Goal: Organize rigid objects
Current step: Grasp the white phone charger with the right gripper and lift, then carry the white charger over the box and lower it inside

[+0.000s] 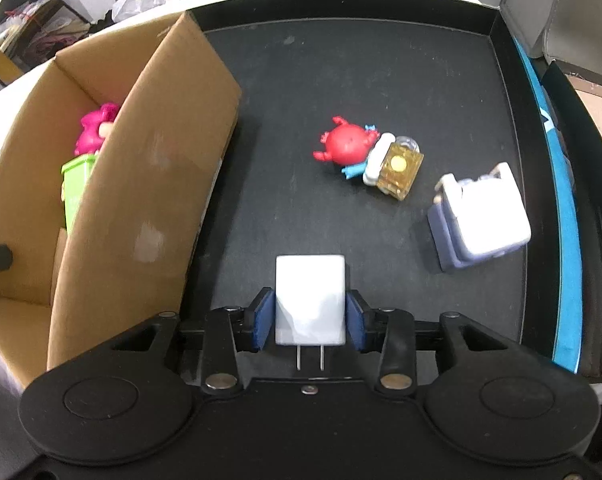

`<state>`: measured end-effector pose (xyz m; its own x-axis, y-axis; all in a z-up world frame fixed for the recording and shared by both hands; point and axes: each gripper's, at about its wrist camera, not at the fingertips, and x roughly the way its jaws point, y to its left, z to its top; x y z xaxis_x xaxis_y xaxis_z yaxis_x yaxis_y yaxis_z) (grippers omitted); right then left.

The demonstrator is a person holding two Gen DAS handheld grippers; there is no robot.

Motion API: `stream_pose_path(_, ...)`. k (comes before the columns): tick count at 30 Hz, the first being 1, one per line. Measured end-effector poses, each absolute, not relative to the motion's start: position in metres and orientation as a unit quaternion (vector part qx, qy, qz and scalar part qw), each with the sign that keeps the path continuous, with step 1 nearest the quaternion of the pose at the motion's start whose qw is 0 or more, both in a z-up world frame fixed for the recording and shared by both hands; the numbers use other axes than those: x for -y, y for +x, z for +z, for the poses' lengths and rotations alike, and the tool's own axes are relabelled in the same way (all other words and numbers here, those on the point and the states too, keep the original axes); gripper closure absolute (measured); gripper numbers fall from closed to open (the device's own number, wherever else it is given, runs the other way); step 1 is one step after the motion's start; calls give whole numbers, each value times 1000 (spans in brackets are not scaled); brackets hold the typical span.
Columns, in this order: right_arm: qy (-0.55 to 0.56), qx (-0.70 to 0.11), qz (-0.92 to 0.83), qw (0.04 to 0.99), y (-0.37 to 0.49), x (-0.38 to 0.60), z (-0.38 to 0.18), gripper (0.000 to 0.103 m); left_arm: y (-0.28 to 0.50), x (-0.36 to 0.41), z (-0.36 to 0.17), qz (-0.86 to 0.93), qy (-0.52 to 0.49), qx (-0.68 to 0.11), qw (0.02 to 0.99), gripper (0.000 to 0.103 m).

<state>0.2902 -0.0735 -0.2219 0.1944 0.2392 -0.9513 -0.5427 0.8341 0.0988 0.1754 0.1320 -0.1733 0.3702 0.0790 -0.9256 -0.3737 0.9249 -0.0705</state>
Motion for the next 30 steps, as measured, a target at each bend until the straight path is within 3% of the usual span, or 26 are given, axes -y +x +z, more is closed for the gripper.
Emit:
stream_pose_path(15,-156,-587,239,758,283,72,-225,66,174,-132,-176,136,-134,-544,817,94)
stream_pose_path(30,-155,-540,248,789,274,77,-164,66,174,-131,-177,138,-132,-542,818,94)
